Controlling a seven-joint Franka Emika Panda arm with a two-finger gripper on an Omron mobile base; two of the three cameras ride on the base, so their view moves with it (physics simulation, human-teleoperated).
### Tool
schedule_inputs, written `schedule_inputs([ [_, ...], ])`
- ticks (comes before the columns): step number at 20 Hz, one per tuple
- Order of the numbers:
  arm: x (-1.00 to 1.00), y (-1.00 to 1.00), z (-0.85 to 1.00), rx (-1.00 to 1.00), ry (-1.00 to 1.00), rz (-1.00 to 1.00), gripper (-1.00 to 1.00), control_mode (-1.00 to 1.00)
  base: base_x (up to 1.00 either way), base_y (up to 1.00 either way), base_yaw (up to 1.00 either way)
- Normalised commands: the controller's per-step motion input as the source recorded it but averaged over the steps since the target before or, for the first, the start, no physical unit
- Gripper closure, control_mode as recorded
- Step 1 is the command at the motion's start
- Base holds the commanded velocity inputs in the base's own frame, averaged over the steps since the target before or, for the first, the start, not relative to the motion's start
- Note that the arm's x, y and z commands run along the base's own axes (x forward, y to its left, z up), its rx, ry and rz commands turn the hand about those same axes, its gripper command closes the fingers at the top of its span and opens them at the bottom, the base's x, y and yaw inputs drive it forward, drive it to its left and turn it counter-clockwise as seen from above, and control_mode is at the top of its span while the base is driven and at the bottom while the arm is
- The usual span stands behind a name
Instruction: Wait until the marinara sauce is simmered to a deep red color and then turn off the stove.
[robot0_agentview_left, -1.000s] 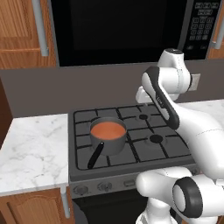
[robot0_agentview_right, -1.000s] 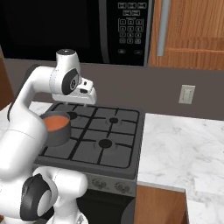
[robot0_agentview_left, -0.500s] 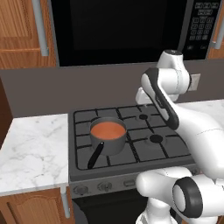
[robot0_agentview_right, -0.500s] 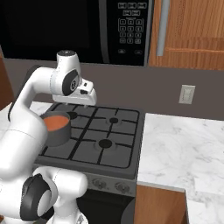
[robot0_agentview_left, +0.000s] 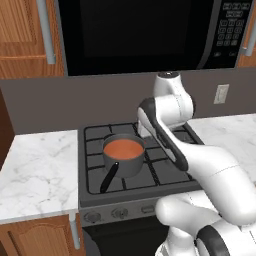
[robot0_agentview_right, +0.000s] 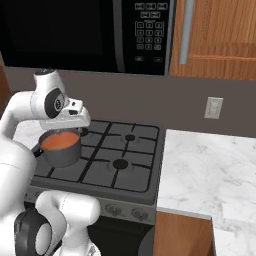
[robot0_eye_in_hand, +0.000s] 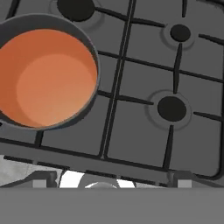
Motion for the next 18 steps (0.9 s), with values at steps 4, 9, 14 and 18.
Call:
schedule_inputs([
  [4,-0.44,1.0,-0.23,-0.3,-0.03,0.18,-1.0,-1.0,0.0,0.0,0.0],
  [9,-0.39,0.95,-0.06,-0.29,-0.04,0.24,-1.0,-1.0,0.0,0.0,0.0],
  [14,-0.55,0.79,-0.14,-0.27,-0.1,0.31,-1.0,-1.0,0.0,0.0,0.0],
  [18,-0.45,0.57,-0.25,-0.24,-0.1,0.36,-1.0,-1.0,0.0,0.0,0.0],
])
